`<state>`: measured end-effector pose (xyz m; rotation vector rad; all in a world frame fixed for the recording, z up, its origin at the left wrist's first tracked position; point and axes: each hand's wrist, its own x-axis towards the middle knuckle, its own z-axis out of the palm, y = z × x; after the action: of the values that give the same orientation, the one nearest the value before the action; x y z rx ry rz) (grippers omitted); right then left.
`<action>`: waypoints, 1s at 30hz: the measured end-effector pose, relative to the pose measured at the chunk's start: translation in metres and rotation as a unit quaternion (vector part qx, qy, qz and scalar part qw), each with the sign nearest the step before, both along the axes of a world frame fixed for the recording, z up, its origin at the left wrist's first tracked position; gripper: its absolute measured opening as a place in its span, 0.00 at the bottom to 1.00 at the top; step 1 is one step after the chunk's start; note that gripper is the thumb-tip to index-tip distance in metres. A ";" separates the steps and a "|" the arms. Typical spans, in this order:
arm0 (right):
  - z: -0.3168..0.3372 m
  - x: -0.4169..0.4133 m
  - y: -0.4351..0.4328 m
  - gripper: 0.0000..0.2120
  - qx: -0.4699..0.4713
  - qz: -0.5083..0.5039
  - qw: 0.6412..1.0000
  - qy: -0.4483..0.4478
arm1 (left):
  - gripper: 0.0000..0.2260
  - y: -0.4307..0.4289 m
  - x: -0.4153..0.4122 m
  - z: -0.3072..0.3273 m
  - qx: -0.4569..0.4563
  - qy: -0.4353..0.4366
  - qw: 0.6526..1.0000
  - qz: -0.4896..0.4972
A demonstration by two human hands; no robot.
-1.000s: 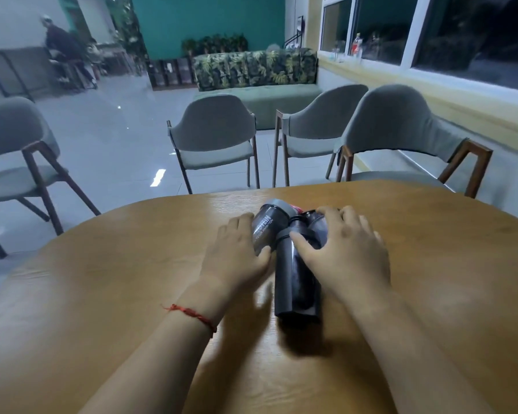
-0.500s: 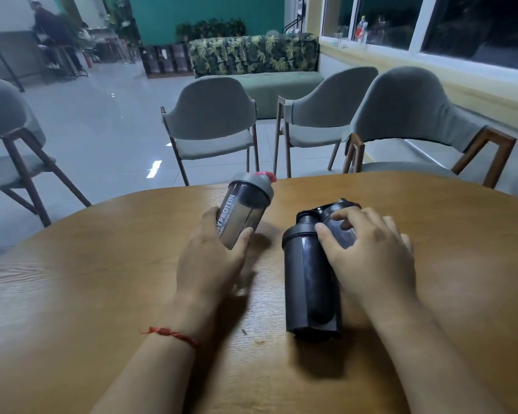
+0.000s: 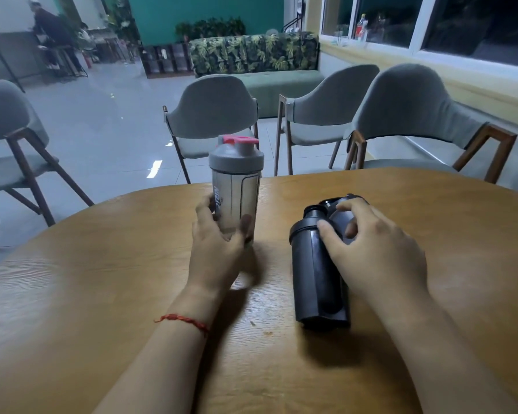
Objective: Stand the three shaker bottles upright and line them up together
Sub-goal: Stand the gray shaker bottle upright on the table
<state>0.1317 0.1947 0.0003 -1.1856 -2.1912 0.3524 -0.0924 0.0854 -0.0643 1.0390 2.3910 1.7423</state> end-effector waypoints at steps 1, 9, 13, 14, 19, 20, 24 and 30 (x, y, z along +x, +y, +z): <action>-0.001 0.001 0.002 0.17 0.003 -0.002 1.000 0.007 | 0.36 0.000 0.000 0.000 0.005 -0.003 1.000 -0.007; -0.013 0.011 0.021 0.13 0.019 -0.001 0.999 0.039 | 0.32 0.002 -0.002 -0.004 0.010 -0.031 0.999 -0.032; -0.018 0.017 0.032 0.16 -0.018 -0.002 1.000 0.019 | 0.35 -0.001 0.002 0.002 0.009 -0.037 0.999 -0.006; -0.019 0.018 0.034 0.17 -0.032 -0.002 0.999 0.013 | 0.35 -0.002 0.005 0.006 0.015 -0.020 1.000 0.017; -0.023 0.022 0.043 0.23 -0.092 0.004 0.996 -0.019 | 0.22 -0.007 0.039 0.034 0.108 0.142 0.983 0.044; -0.024 0.023 0.044 0.24 -0.102 0.004 0.995 -0.022 | 0.19 -0.007 0.048 0.038 0.104 0.158 0.982 0.010; -0.026 0.025 0.048 0.32 -0.156 0.006 0.987 -0.032 | 0.25 -0.006 0.078 0.046 -0.086 0.157 0.980 -0.084; -0.026 0.025 0.050 0.39 -0.216 -0.014 0.974 -0.061 | 0.43 0.002 0.098 0.040 -0.260 -0.033 0.955 -0.139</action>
<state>0.1566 0.2443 -0.0261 -1.4990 -2.2661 0.7937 0.0058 0.0874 -0.0243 1.1319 2.3223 0.9624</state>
